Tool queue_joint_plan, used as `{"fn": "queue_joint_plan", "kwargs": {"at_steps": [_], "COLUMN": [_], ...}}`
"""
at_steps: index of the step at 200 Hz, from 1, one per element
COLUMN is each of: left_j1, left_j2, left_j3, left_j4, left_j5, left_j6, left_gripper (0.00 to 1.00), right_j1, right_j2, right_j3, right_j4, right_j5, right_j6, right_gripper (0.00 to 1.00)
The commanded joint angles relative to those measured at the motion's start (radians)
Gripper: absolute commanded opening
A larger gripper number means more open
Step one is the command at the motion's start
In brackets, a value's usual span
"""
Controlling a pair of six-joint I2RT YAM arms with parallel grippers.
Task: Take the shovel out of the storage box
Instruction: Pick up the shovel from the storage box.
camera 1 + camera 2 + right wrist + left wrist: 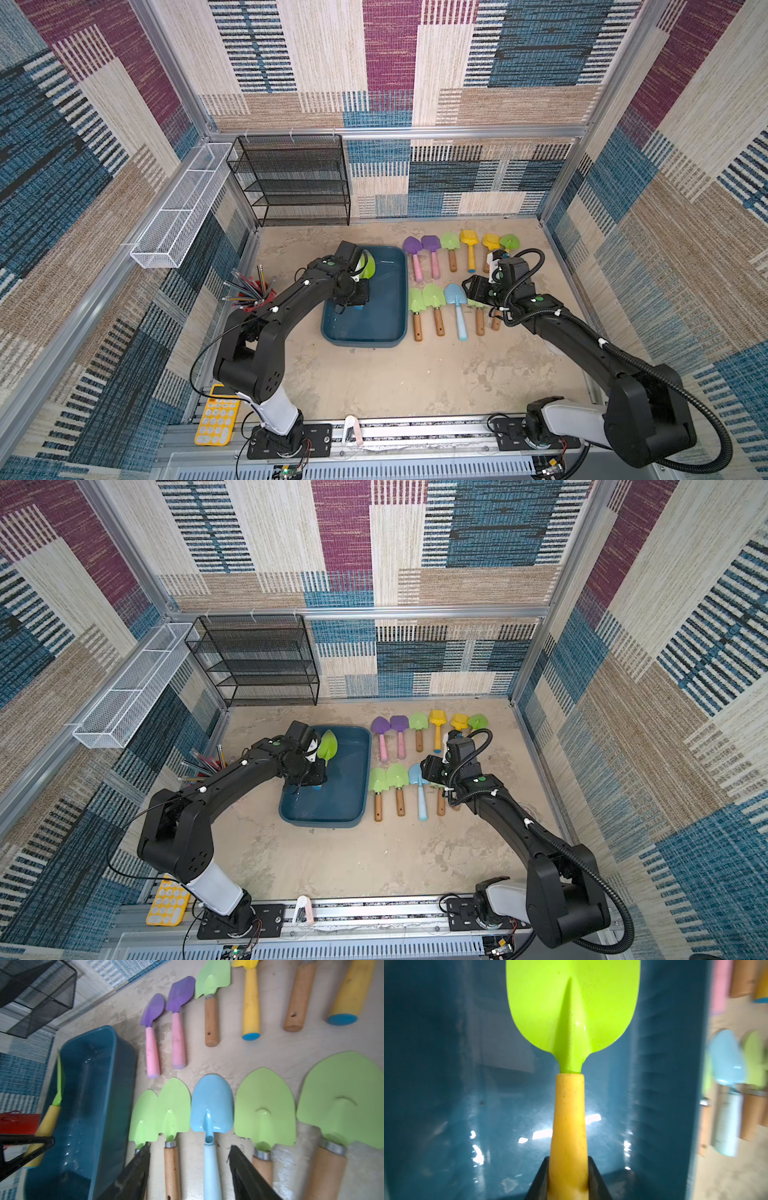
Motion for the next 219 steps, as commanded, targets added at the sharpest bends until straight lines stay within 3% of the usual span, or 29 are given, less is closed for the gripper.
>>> {"fn": "queue_joint_plan", "kwargs": {"at_steps": [1, 58, 110, 169, 219], "left_j1": [0.009, 0.021, 0.026, 0.028, 0.028], "left_j2": [-0.036, -0.113, -0.148, -0.145, -0.142], "left_j3": [-0.032, -0.140, -0.226, -0.291, -0.331], "left_j4": [0.094, 0.273, 0.448, 0.664, 0.763], "left_j5": [0.166, 0.331, 0.465, 0.591, 0.627], "left_j6": [-0.069, -0.184, -0.292, -0.427, -0.488], "left_gripper": [0.00, 0.00, 0.00, 0.00, 0.00], "right_j1": [0.016, 0.065, 0.093, 0.133, 0.154], "right_j2": [0.015, 0.107, 0.190, 0.299, 0.376], "right_j3": [0.018, 0.022, 0.026, 0.068, 0.111], "right_j4": [0.097, 0.342, 0.543, 0.679, 0.744], "right_j5": [-0.132, -0.449, -0.612, -0.696, -0.726], "right_j6": [0.039, 0.151, 0.279, 0.382, 0.426], "right_gripper": [0.63, 0.64, 0.66, 0.66, 0.63]}}
